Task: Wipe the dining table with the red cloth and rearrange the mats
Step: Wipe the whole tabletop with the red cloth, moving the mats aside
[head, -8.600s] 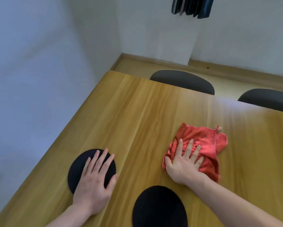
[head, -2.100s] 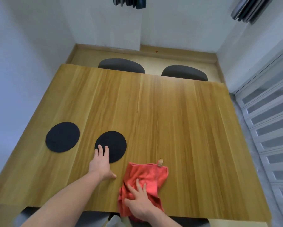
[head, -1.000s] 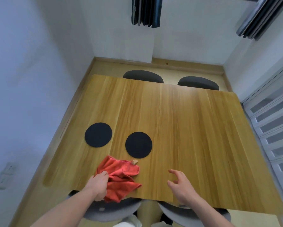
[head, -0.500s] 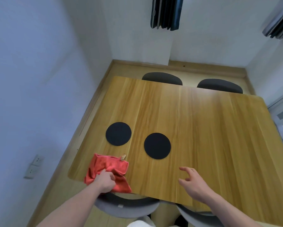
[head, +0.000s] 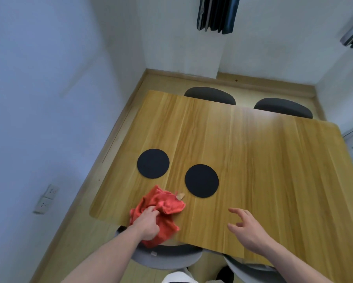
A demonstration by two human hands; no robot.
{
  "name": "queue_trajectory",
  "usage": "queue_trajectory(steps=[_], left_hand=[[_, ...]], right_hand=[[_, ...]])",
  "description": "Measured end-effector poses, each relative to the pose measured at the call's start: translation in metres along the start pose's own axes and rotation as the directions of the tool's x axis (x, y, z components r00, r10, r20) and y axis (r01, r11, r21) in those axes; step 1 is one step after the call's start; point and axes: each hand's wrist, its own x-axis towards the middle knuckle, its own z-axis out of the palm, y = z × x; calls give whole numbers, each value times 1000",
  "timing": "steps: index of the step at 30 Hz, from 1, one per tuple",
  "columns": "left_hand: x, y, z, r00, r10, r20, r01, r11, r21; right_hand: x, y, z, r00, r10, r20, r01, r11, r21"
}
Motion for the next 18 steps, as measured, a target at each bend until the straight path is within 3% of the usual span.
queue_trajectory(steps=[4, 9, 13, 18], left_hand=[[9, -68, -33, 988, -123, -93, 121, 992, -20], [15, -123, -59, 916, -346, -205, 334, 938, -92], [20, -105, -57, 906, -399, -144, 395, 917, -52], [14, -26, -33, 956, -291, -44, 292, 956, 16]], right_hand=[[-3, 9, -4, 999, 32, -21, -32, 1000, 2], [-11, 22, -4, 997, 53, -54, -53, 999, -3], [-12, 30, 3, 996, 70, -55, -70, 998, 7], [-19, 45, 10, 994, 103, -40, -101, 994, 29]])
